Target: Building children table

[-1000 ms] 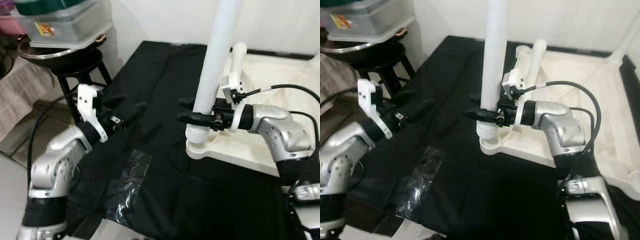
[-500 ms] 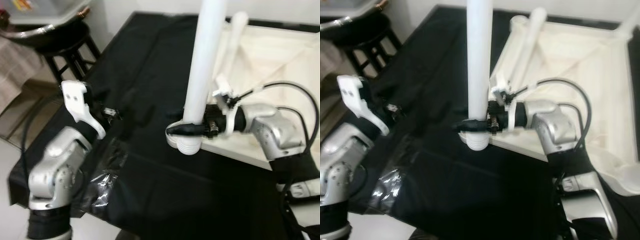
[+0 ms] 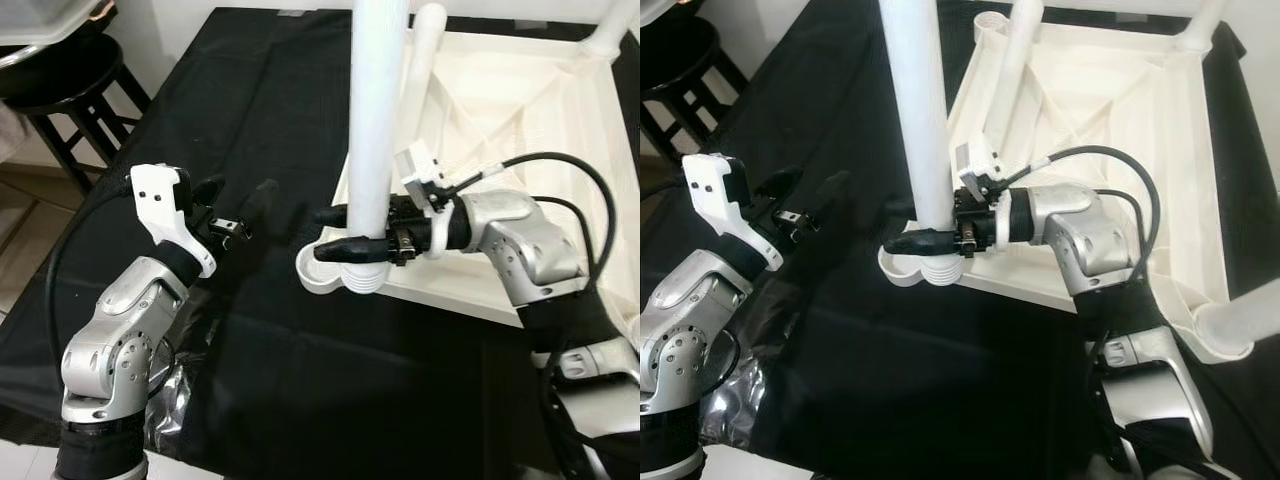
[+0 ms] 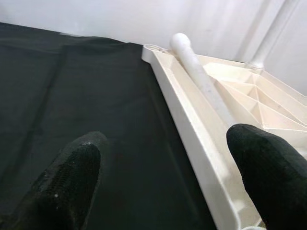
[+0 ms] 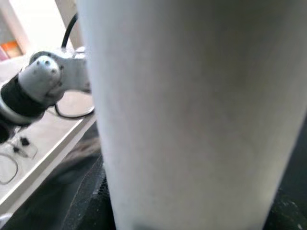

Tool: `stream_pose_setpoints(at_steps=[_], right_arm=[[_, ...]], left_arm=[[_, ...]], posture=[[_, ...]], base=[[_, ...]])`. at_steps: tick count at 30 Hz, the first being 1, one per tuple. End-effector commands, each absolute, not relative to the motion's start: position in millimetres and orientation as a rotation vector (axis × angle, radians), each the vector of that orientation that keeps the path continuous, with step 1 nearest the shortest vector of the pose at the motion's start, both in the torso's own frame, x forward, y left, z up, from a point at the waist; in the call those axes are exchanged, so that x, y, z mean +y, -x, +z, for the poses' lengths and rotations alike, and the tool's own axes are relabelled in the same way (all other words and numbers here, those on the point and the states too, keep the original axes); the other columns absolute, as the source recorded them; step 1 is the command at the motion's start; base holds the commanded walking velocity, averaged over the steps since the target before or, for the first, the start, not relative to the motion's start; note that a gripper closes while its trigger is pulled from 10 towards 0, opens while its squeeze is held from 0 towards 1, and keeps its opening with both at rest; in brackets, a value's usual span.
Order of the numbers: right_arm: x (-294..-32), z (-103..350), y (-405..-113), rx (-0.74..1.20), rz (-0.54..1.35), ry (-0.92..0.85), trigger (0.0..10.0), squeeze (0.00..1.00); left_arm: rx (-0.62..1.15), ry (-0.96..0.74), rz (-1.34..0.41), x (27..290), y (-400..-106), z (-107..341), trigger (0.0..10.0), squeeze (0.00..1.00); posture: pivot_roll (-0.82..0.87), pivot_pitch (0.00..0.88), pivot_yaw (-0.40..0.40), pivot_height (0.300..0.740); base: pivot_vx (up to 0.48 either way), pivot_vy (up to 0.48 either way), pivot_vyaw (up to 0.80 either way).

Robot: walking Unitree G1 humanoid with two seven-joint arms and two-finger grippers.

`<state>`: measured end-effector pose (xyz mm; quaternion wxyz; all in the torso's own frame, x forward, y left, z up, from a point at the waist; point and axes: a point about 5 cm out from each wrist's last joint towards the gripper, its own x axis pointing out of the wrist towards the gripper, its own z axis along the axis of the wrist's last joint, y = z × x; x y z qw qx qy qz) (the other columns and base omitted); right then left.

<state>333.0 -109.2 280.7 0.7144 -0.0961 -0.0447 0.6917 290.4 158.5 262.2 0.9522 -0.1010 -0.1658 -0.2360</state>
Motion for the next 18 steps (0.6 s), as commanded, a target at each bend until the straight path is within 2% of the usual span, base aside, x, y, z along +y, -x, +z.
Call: stream_pose_setpoints(at_steps=[1,8,18], right_arm=[[-99.7,280.3,-332.8,-0.106,1.560,0.211,10.0,0.00],[-88.8,280.0,-337.8,-0.075,1.629,0.235,10.0,0.00],[-73.5,289.9,-344.9,-0.101,1.638,0.108,10.0,0.00]], left_arm=[[-0.348,0.182,-0.456,163.8,-286.4,264.0,10.0,0.00],[-0.381,0.160,-0.434,167.5,-284.0,274.3,10.0,0.00],[-0.400,0.152,-0.411,169.1,-281.3,279.3,10.0,0.00]], posture=[[0.04,0.368,0.043,0.740],[0.05,0.381,0.019,0.740],[0.06,0.398,-0.006,0.740]], base=[[0.000,0.000,0.00],[0.000,0.000,0.00],[0.000,0.000,0.00]])
